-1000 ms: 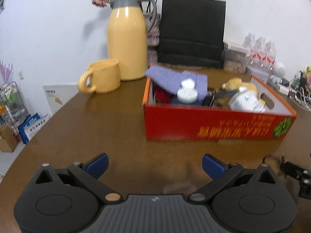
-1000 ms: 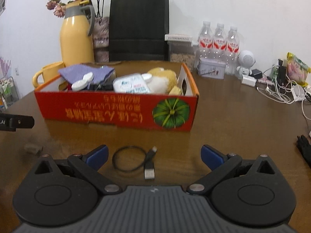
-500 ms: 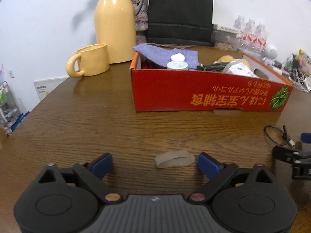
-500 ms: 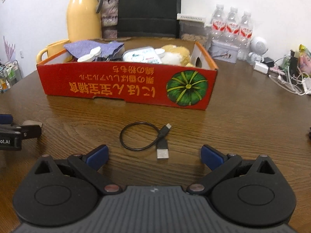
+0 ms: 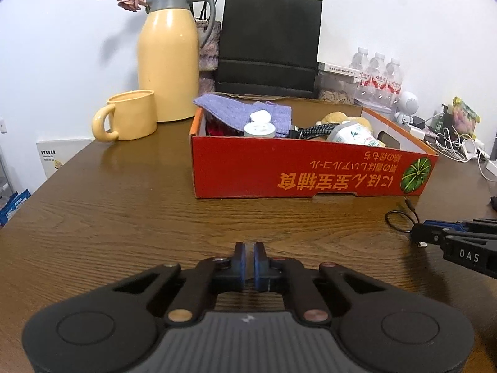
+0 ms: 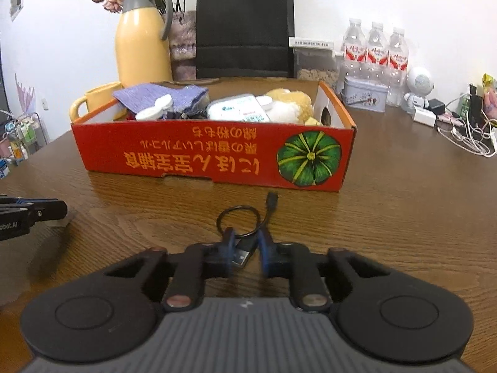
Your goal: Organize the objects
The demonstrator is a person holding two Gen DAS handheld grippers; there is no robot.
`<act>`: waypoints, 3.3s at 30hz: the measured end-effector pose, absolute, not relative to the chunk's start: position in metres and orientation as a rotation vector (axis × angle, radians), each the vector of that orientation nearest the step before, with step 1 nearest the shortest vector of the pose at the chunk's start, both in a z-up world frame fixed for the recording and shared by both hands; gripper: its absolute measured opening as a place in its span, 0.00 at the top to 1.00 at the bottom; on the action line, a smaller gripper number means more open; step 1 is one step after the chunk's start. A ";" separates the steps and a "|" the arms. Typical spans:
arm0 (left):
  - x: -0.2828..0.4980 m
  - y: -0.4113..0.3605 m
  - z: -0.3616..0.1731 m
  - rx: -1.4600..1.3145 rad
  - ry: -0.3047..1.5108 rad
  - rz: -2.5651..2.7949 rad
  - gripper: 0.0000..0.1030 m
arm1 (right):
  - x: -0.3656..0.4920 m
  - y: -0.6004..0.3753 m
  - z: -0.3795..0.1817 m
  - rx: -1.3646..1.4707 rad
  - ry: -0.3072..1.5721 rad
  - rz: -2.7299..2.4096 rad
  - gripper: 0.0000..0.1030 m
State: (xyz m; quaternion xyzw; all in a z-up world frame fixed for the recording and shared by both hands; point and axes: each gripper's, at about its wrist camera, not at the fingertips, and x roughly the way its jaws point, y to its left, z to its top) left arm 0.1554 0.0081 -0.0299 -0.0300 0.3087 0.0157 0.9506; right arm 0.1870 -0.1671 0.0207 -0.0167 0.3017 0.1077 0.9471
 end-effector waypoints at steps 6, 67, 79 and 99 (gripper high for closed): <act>0.149 0.010 -0.024 -0.062 0.599 0.029 0.97 | 0.181 -0.164 0.022 -0.041 0.598 0.233 0.99; 0.166 -0.011 0.033 -0.022 0.440 -0.056 0.96 | 0.187 -0.150 0.075 -0.008 0.446 0.242 0.88; 0.217 -0.021 0.053 -0.027 0.398 -0.067 0.96 | 0.229 -0.142 0.098 0.008 0.395 0.259 0.88; 0.329 -0.022 0.043 -0.048 0.466 -0.014 0.96 | 0.328 -0.147 0.095 0.038 0.434 0.296 0.88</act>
